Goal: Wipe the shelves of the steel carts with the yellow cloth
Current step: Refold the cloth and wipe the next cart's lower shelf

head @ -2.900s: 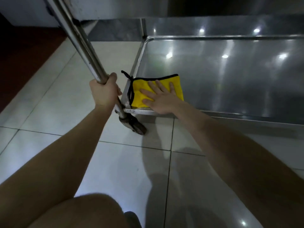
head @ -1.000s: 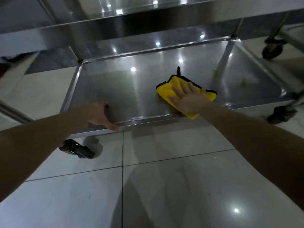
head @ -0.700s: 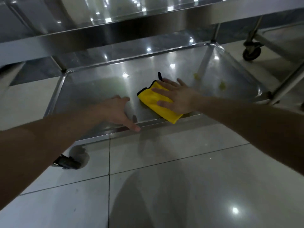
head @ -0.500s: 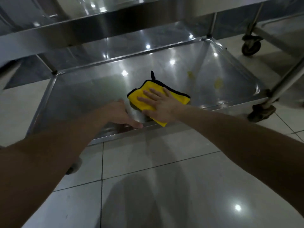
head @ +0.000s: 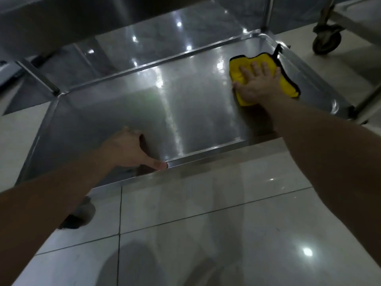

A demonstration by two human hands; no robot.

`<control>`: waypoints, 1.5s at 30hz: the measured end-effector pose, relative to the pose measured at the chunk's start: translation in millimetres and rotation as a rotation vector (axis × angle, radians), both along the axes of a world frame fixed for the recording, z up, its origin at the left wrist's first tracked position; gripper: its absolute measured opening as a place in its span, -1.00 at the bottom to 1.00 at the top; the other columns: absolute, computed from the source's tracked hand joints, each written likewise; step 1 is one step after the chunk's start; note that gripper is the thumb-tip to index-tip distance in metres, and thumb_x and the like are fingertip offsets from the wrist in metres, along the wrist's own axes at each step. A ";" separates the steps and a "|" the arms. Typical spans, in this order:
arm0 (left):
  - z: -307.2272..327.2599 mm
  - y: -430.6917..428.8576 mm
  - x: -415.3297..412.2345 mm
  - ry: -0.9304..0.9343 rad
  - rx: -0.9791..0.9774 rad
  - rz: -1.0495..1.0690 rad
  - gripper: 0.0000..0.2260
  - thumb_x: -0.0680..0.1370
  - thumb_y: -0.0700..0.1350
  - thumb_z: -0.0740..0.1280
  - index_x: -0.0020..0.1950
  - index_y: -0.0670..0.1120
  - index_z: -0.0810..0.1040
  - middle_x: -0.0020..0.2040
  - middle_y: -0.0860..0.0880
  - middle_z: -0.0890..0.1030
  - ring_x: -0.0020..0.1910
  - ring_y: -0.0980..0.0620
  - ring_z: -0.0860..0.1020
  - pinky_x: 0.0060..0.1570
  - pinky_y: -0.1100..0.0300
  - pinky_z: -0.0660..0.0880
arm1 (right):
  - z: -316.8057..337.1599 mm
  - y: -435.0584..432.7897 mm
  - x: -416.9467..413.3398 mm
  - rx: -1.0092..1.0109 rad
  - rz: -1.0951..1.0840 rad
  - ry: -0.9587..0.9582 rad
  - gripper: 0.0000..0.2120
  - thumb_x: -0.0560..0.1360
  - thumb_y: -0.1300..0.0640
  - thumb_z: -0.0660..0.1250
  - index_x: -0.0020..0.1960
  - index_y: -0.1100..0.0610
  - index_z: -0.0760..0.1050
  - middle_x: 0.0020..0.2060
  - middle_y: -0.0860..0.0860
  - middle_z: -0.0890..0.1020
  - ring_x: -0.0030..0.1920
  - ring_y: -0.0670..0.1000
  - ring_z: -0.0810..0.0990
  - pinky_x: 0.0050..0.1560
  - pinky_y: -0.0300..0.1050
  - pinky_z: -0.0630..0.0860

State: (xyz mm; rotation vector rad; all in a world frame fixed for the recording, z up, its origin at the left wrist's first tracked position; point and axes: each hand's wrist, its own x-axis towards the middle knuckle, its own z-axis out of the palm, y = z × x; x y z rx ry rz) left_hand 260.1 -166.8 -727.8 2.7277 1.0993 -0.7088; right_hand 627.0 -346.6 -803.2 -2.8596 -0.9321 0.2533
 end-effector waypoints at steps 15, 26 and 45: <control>-9.8 -5.2 -14.9 -0.168 -0.050 0.011 0.38 -0.05 0.75 0.35 0.66 0.06 0.31 0.60 -0.05 0.33 0.61 -0.11 0.25 0.52 -0.01 0.30 | 11.8 175.9 -196.7 0.031 0.627 0.058 -0.39 0.72 -0.26 -0.07 0.74 -0.20 -0.04 0.75 -0.06 -0.10 0.74 0.11 -0.20 0.64 0.36 -0.31; -18.5 1.9 -20.5 -0.160 -0.046 0.087 0.61 -0.13 0.84 0.28 0.78 0.01 0.10 0.71 0.01 0.15 0.70 -0.11 0.16 0.66 -0.09 0.21 | 2.5 -38.0 -15.1 0.031 -0.018 0.026 -0.27 0.61 -0.46 -0.19 0.73 -0.25 -0.09 0.75 -0.08 -0.13 0.74 0.09 -0.20 0.65 0.34 -0.29; 5.1 -55.0 49.7 -0.167 -0.109 -0.092 0.18 0.07 0.65 0.53 0.51 -0.04 0.52 0.44 -0.05 0.58 0.35 -0.10 0.56 0.30 0.04 0.54 | -0.7 -49.1 -119.8 0.005 0.480 0.012 -0.32 0.64 -0.45 -0.11 0.71 -0.33 -0.13 0.73 -0.18 -0.16 0.73 0.00 -0.24 0.67 0.26 -0.30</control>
